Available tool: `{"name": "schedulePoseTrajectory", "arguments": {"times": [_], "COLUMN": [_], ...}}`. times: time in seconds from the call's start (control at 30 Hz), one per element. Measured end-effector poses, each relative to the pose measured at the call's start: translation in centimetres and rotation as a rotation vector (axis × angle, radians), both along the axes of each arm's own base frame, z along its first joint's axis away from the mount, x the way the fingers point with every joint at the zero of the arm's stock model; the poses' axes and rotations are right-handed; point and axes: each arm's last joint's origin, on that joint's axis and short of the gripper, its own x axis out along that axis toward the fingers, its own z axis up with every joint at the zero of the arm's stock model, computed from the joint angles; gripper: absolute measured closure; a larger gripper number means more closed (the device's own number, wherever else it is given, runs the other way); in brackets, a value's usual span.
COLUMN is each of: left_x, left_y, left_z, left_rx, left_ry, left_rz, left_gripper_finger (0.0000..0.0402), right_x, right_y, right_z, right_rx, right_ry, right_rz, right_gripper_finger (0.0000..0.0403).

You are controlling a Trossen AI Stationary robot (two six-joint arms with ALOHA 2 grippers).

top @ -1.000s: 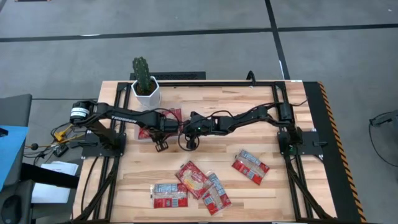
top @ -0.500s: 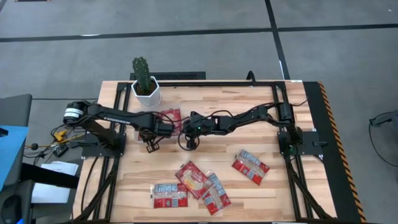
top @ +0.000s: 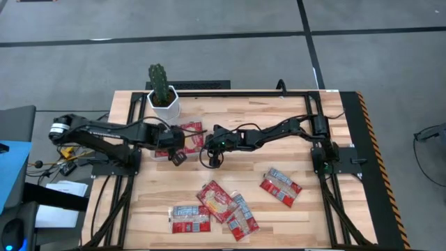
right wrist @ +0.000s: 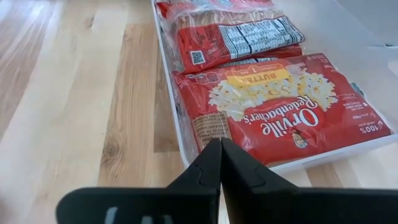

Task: Sort popcorn bags into baskets
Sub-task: Put the red popcorn bag into the transparent bin

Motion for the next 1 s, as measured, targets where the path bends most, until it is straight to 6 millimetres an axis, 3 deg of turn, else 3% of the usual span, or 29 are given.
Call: {"name": "schedulePoseTrajectory", "arguments": {"times": [0.17,0.37,0.63,0.9,1.0], "left_x": [-0.4,-1.1,-2.6,-2.7,-2.2], "left_y": [-0.1,-0.2,-0.3,-0.4,-0.5], "left_z": [-3.4,-5.1,-5.7,-5.6,-4.4], "left_rx": [-0.032,-0.073,-0.111,-0.155,-0.16], "left_ry": [0.004,0.022,0.177,0.172,0.123], "left_rz": [0.02,0.035,0.072,0.083,0.083], "left_gripper_finger": [0.0401,0.0401,0.0401,0.0401,0.0401], "right_x": [0.0,0.0,0.0,0.0,0.0], "right_y": [0.0,0.0,-0.5,-0.7,-0.7], "right_z": [0.0,0.0,0.0,0.0,0.0], "right_rx": [0.0,-0.001,0.0,-0.008,-0.008], "right_ry": [0.0,0.0,-0.002,-0.003,-0.003], "right_rz": [0.0,0.002,-0.001,-0.007,-0.008], "right_gripper_finger": [0.0381,0.0382,0.0374,0.0383,0.0376]}}
